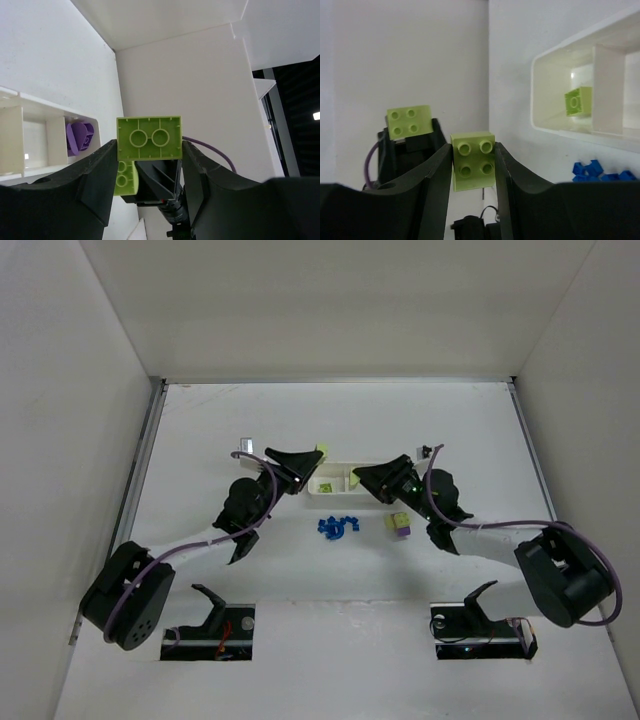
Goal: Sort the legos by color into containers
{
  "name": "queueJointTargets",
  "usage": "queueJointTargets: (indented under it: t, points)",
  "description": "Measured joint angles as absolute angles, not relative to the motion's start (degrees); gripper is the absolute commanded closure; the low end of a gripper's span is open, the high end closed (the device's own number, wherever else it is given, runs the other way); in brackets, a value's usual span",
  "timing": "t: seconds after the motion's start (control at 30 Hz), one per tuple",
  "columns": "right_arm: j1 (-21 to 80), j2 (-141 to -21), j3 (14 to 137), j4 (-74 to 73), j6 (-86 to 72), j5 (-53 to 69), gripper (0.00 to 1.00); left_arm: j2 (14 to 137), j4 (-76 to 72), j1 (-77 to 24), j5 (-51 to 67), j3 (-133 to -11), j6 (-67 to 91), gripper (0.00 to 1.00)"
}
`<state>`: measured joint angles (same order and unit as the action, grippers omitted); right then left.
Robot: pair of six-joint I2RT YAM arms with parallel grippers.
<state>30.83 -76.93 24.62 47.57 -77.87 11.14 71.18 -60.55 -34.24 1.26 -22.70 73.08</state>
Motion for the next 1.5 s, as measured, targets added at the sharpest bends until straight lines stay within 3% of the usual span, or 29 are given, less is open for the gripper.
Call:
queueJointTargets:
  t: [0.37, 0.6, 0.73, 0.87, 1.03, 1.13, 1.2, 1.37, 1.5]
  points:
    - [34.72, -88.09, 36.18, 35.66, -69.36, 5.52, 0.56, 65.34, -52.38, -33.34, 0.78, -20.29, 67.79, 0.73]
    - [36.91, -90.26, 41.6, 30.24, -65.3, 1.1, 0.35, 62.0, -45.91, -33.61, -1.61, -20.27, 62.5, 0.73]
    - [37.21, -90.28, 42.39, 28.62, -63.81, -0.38, 0.33, 62.08, -42.33, -34.52, -3.14, -20.36, 59.7, 0.73]
    - [37.21, -88.31, 41.56, 27.66, -62.78, -1.54, 0.41, 64.1, -39.62, -35.73, -3.88, -22.15, 57.21, 0.73]
    - [37.1, -77.93, 35.09, 26.61, -60.55, -3.53, 0.64, 69.6, -36.07, -37.76, -4.86, -27.51, 53.32, 0.72]
    - [37.1, -71.16, 31.83, 23.59, -58.24, -6.0, 0.65, 73.14, -33.43, -39.07, -6.07, -31.18, 50.57, 0.7]
    - [37.1, -67.02, 30.3, 20.14, -56.16, -8.43, 0.6, 75.07, -31.57, -39.86, -7.16, -33.26, 48.6, 0.68]
    - [37.1, -58.76, 28.62, 8.67, -50.89, -16.78, 0.38, 79.0, -24.93, -41.71, -10.87, -38.54, 43.18, 0.61]
    - [37.82, -54.94, 28.51, -0.01, -47.9, -22.2, 0.31, 81.78, -20.4, -43.0, -14.22, -42.3, 39.29, 0.52]
